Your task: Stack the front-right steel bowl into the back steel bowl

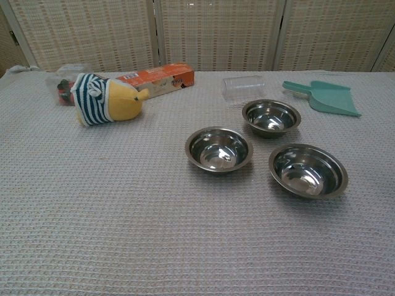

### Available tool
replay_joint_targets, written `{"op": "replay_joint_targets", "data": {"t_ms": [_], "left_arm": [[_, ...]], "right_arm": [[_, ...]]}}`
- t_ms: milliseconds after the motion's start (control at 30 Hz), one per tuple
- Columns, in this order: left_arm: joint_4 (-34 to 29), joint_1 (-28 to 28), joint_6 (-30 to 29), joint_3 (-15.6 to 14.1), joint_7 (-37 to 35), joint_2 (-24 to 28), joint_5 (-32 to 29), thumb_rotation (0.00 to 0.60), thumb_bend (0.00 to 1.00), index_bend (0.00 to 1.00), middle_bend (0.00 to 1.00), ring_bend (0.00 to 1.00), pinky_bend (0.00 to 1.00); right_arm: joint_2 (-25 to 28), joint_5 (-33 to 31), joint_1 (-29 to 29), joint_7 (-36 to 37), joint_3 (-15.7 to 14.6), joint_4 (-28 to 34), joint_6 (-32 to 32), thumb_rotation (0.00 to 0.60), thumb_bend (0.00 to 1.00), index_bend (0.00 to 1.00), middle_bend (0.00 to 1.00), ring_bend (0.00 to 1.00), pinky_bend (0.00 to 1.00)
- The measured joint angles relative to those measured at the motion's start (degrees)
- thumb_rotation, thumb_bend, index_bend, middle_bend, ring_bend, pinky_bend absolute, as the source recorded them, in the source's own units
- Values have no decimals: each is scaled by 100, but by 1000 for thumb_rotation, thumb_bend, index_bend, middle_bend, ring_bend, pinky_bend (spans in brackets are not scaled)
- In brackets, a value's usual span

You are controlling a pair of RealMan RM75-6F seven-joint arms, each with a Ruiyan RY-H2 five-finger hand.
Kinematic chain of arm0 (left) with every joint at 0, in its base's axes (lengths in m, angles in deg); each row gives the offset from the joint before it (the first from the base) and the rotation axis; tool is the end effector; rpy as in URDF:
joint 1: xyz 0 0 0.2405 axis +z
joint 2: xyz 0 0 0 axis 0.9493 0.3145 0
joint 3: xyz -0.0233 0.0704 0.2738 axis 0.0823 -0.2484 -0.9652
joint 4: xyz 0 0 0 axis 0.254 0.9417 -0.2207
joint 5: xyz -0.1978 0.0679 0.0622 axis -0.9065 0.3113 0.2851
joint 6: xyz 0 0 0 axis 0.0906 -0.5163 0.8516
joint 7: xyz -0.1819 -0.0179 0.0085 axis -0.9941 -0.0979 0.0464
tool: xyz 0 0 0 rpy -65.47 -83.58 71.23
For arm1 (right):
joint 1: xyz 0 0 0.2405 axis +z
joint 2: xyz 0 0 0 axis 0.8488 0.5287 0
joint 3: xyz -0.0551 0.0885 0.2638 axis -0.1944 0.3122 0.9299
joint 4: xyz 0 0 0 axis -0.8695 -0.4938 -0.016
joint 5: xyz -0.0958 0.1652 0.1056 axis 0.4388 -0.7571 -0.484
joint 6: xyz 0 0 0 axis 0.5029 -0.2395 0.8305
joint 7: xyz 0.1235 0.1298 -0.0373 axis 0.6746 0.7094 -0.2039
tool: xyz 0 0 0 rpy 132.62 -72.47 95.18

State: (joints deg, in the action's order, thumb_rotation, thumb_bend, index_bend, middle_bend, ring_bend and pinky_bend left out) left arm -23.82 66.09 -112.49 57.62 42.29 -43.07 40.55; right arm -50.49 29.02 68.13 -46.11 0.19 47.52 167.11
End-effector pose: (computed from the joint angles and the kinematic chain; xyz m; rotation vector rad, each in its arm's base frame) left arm -0.3506 0.2178 0.1934 -1.4643 -0.9220 -0.9155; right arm -0.2922 -0.2247 0.0924 1.6873 -0.8155 1.0621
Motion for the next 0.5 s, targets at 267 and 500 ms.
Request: {"op": "replay_joint_targets", "data": {"t_ms": [267,500], "left_arm": [[23,-103,153,-6,-85,-32,28,600,459,0,0,0,179],[31,-136,158,-20,-196,-16,74,600,460,0,0,0,179]], "right_arm": [[-85,54,15,-155,-37,-51,-71,600,50,1,0,0,0],[-279,154,228,-803,0,-104,-429,600,119,242,0,0,0]]}}
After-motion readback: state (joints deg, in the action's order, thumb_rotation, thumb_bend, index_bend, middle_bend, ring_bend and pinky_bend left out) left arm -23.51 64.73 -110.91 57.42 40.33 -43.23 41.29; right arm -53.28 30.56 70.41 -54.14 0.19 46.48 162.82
